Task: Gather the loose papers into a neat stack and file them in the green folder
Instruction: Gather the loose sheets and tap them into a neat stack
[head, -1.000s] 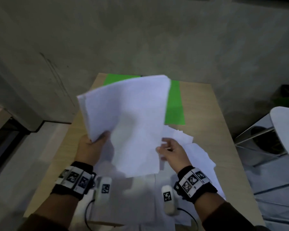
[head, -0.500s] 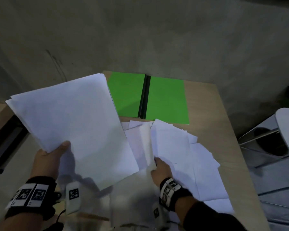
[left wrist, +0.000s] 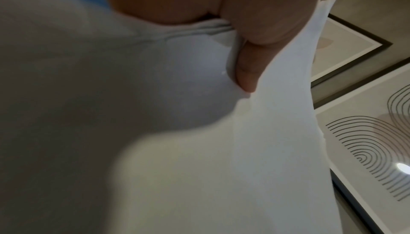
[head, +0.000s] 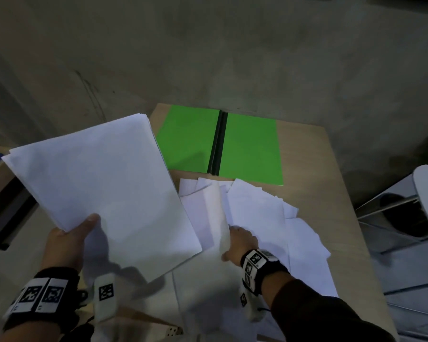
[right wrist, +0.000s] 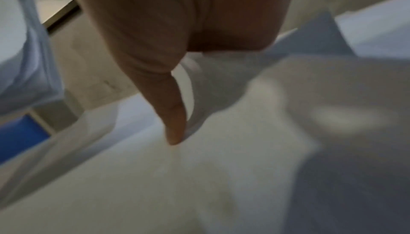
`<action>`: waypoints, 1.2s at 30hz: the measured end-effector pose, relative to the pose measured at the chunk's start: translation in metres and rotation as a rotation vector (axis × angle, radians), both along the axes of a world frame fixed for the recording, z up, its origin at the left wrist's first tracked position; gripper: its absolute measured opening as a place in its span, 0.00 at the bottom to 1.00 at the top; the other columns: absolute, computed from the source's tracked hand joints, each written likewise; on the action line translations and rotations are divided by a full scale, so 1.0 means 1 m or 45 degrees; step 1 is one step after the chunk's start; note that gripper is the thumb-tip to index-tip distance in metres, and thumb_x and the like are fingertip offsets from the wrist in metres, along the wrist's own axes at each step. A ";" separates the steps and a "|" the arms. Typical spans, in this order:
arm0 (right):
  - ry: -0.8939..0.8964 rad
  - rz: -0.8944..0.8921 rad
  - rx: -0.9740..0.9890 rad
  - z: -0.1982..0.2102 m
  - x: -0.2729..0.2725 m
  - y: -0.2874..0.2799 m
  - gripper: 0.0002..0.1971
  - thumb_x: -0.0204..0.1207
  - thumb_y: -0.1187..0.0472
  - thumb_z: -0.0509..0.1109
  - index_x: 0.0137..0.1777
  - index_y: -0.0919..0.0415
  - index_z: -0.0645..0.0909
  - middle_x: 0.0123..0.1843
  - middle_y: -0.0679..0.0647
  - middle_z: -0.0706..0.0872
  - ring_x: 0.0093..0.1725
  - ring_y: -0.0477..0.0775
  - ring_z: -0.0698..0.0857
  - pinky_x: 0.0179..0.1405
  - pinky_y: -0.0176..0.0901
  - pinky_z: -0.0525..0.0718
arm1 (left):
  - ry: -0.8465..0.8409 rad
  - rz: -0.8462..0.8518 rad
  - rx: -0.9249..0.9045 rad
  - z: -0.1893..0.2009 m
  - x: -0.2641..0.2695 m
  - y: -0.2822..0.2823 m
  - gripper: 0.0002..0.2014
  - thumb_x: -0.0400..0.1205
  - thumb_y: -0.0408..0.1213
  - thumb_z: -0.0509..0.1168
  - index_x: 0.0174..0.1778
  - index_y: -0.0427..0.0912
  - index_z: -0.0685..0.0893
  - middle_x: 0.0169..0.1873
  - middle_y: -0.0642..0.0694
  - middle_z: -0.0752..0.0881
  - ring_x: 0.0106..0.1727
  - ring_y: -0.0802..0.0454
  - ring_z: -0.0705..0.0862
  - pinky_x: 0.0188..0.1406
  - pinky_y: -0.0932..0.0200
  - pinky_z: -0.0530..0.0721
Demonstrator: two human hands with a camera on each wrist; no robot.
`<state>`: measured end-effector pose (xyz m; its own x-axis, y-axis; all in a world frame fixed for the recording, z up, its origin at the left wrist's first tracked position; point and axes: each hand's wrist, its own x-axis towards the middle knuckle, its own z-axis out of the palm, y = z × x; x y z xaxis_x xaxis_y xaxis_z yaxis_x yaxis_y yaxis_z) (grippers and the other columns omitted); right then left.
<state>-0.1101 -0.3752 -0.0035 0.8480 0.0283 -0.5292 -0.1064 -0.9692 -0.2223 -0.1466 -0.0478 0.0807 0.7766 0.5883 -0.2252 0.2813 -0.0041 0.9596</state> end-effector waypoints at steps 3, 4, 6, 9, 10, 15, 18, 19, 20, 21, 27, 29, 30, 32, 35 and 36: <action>0.072 -0.143 0.078 0.005 0.004 -0.009 0.36 0.62 0.55 0.80 0.72 0.53 0.73 0.68 0.56 0.79 0.67 0.62 0.78 0.65 0.51 0.80 | 0.008 -0.001 -0.004 0.000 0.002 0.001 0.23 0.78 0.36 0.69 0.68 0.32 0.76 0.59 0.43 0.80 0.60 0.46 0.78 0.56 0.53 0.69; 0.096 -0.196 0.160 0.007 0.004 -0.015 0.35 0.63 0.57 0.80 0.71 0.55 0.74 0.67 0.57 0.81 0.66 0.62 0.80 0.63 0.49 0.81 | 0.002 -0.004 -0.021 0.000 0.004 0.001 0.23 0.78 0.36 0.69 0.68 0.32 0.76 0.58 0.43 0.80 0.61 0.46 0.78 0.57 0.53 0.69; 0.085 -0.324 0.335 0.011 0.002 -0.030 0.28 0.67 0.61 0.77 0.69 0.58 0.76 0.64 0.59 0.85 0.62 0.61 0.83 0.57 0.43 0.81 | -0.008 -0.011 -0.046 0.000 0.006 0.000 0.23 0.78 0.36 0.69 0.69 0.33 0.76 0.57 0.44 0.79 0.60 0.47 0.77 0.58 0.54 0.69; -0.083 -0.654 0.434 0.023 -0.002 -0.060 0.21 0.71 0.63 0.73 0.64 0.64 0.79 0.56 0.61 0.87 0.50 0.59 0.83 0.43 0.38 0.78 | -0.043 -0.029 -0.074 0.005 0.009 -0.006 0.22 0.80 0.34 0.66 0.70 0.33 0.75 0.57 0.47 0.77 0.60 0.50 0.75 0.59 0.57 0.66; -0.125 -0.748 0.420 0.026 -0.003 -0.071 0.19 0.72 0.63 0.72 0.63 0.66 0.79 0.54 0.62 0.86 0.48 0.60 0.82 0.40 0.39 0.78 | -0.050 -0.037 -0.076 0.007 0.010 -0.010 0.23 0.80 0.34 0.66 0.71 0.34 0.74 0.58 0.48 0.76 0.61 0.50 0.74 0.58 0.57 0.65; -0.075 -1.006 0.227 0.015 -0.022 -0.105 0.13 0.74 0.62 0.70 0.55 0.70 0.84 0.47 0.63 0.86 0.42 0.59 0.79 0.45 0.45 0.80 | -0.131 -0.069 -0.129 0.000 0.018 -0.015 0.21 0.77 0.38 0.69 0.65 0.50 0.74 0.60 0.49 0.77 0.66 0.45 0.76 0.61 0.55 0.65; -0.019 -1.191 0.264 0.005 -0.031 -0.103 0.26 0.67 0.57 0.77 0.64 0.67 0.77 0.58 0.64 0.83 0.52 0.64 0.82 0.53 0.51 0.82 | -0.117 -0.077 -0.146 0.001 0.020 -0.020 0.22 0.78 0.36 0.68 0.69 0.45 0.75 0.59 0.48 0.78 0.61 0.48 0.76 0.60 0.54 0.67; -0.004 -1.239 0.271 0.001 -0.033 -0.101 0.33 0.62 0.54 0.79 0.65 0.65 0.73 0.62 0.64 0.81 0.57 0.67 0.82 0.57 0.55 0.82 | -0.099 -0.073 -0.150 0.002 0.022 -0.023 0.23 0.79 0.36 0.67 0.70 0.42 0.75 0.59 0.48 0.78 0.60 0.49 0.75 0.59 0.53 0.67; -0.001 -1.272 0.276 -0.003 -0.034 -0.100 0.37 0.59 0.53 0.81 0.66 0.64 0.71 0.63 0.64 0.80 0.60 0.68 0.81 0.59 0.57 0.82 | -0.082 -0.062 -0.150 0.003 0.022 -0.025 0.24 0.79 0.36 0.67 0.71 0.39 0.74 0.59 0.48 0.78 0.60 0.48 0.75 0.58 0.52 0.67; -0.007 -1.275 0.295 -0.007 -0.033 -0.099 0.38 0.58 0.54 0.82 0.66 0.65 0.71 0.63 0.64 0.80 0.61 0.68 0.81 0.60 0.57 0.82 | -0.064 -0.058 -0.154 0.002 0.023 -0.026 0.24 0.79 0.37 0.68 0.71 0.38 0.75 0.59 0.47 0.78 0.60 0.47 0.76 0.58 0.51 0.68; -0.013 -1.116 0.434 -0.001 -0.025 -0.111 0.22 0.70 0.61 0.76 0.64 0.67 0.81 0.62 0.65 0.86 0.60 0.65 0.83 0.56 0.49 0.80 | -0.028 -0.103 -0.148 0.009 0.025 -0.034 0.21 0.78 0.34 0.68 0.68 0.37 0.78 0.58 0.43 0.82 0.58 0.43 0.80 0.61 0.49 0.73; -0.165 -1.149 0.507 0.011 -0.023 -0.124 0.20 0.65 0.54 0.78 0.58 0.52 0.84 0.56 0.62 0.88 0.55 0.64 0.85 0.55 0.50 0.82 | -0.038 -0.130 -0.131 0.015 0.024 -0.039 0.14 0.80 0.30 0.65 0.62 0.38 0.80 0.49 0.47 0.86 0.50 0.47 0.82 0.57 0.52 0.74; -0.229 -1.161 0.539 0.023 -0.022 -0.130 0.18 0.60 0.50 0.79 0.51 0.48 0.85 0.50 0.60 0.89 0.50 0.63 0.87 0.52 0.51 0.84 | -0.034 -0.167 -0.131 0.019 0.023 -0.042 0.08 0.80 0.29 0.65 0.54 0.40 0.82 0.40 0.54 0.89 0.44 0.53 0.82 0.52 0.55 0.77; -0.310 -1.219 0.784 0.047 -0.019 -0.143 0.10 0.61 0.56 0.79 0.41 0.58 0.85 0.42 0.62 0.89 0.42 0.62 0.87 0.42 0.49 0.84 | -0.022 -0.193 -0.112 0.020 0.023 -0.044 0.05 0.80 0.29 0.64 0.44 0.43 0.82 0.30 0.59 0.90 0.38 0.57 0.83 0.42 0.60 0.82; -0.461 -1.268 1.178 0.096 -0.015 -0.152 0.07 0.69 0.69 0.75 0.31 0.62 0.85 0.29 0.56 0.87 0.31 0.57 0.83 0.29 0.41 0.84 | 0.051 -0.163 -0.056 0.012 0.030 -0.037 0.12 0.78 0.34 0.69 0.53 0.30 0.83 0.50 0.34 0.88 0.49 0.42 0.83 0.50 0.50 0.79; -0.511 -1.268 1.323 0.110 -0.013 -0.154 0.12 0.70 0.71 0.73 0.27 0.61 0.84 0.24 0.51 0.87 0.27 0.53 0.84 0.24 0.35 0.83 | 0.060 -0.184 -0.039 0.011 0.033 -0.037 0.17 0.77 0.36 0.70 0.56 0.28 0.83 0.53 0.30 0.86 0.52 0.39 0.83 0.53 0.44 0.78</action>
